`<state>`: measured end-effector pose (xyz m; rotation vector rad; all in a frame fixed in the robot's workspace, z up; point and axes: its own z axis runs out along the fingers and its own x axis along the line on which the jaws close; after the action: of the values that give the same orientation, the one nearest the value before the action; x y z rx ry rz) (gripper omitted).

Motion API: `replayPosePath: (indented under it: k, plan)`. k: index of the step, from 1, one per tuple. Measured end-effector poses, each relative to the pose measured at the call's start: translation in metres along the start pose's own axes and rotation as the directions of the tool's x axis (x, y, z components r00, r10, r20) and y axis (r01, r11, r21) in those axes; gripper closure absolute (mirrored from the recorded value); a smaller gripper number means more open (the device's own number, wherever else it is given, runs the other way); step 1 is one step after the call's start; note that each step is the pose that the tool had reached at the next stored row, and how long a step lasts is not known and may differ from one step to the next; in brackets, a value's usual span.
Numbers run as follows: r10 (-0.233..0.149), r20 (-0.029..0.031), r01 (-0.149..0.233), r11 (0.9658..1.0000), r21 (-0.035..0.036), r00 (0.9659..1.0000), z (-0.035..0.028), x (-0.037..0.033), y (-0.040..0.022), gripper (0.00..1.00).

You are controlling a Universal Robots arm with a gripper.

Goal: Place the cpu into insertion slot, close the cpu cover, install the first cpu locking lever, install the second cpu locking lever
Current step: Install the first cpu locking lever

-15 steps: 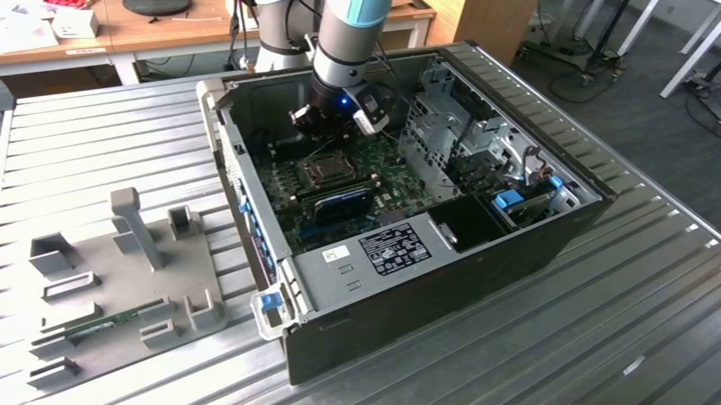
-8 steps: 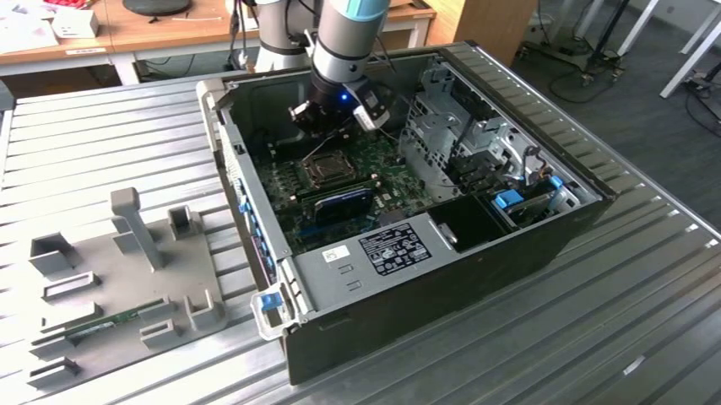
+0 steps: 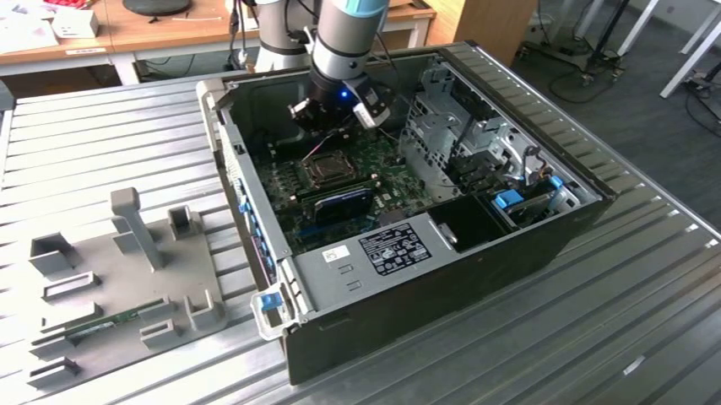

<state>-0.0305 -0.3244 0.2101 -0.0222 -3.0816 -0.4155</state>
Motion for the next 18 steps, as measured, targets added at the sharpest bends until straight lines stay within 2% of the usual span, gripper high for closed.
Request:
replayPosePath:
  k: [10, 18]
  plan:
    - [-0.001, 0.0032, 0.001, 1.0, -0.0001, 1.0, 0.0025, 0.0088, 0.0014, 0.9]
    - [-0.002, 0.0056, 0.002, 1.0, -0.0001, 1.0, -0.008, 0.0099, 0.0043, 0.9]
